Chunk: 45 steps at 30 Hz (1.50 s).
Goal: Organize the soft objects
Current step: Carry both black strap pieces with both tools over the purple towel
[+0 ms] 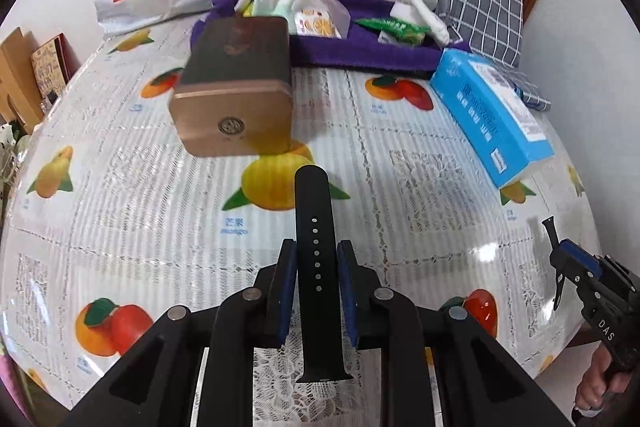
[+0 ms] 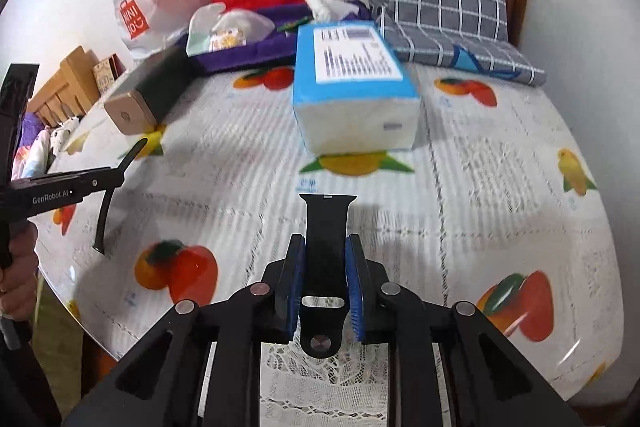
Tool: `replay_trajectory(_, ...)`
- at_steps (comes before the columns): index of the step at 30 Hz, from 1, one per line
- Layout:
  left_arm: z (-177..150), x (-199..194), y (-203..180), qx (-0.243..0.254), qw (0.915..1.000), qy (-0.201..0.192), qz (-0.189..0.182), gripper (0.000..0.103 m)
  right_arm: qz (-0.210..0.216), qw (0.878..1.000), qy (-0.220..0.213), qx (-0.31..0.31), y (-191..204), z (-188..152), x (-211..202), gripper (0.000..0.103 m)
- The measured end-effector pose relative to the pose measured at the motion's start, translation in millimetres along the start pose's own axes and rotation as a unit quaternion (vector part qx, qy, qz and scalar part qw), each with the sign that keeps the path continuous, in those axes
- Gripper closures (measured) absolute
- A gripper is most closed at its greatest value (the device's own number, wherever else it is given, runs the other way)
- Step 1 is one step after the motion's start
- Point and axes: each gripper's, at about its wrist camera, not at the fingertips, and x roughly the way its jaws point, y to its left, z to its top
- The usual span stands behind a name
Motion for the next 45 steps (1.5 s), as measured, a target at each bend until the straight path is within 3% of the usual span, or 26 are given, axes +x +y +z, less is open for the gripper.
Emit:
replay_trajectory(26, 38, -74, 30, -0.030, 0.9973, -0.065, 0.015, 0.083, -0.010, 0.999, -0.039, -0.001, 5, 62, -40, 0.082)
replay_trajectory(45, 86, -87, 39, -0.038, 0.9950, -0.092, 0.007, 0.083, -0.004, 0.997, -0.078, -0.010, 8, 127, -50, 0.082)
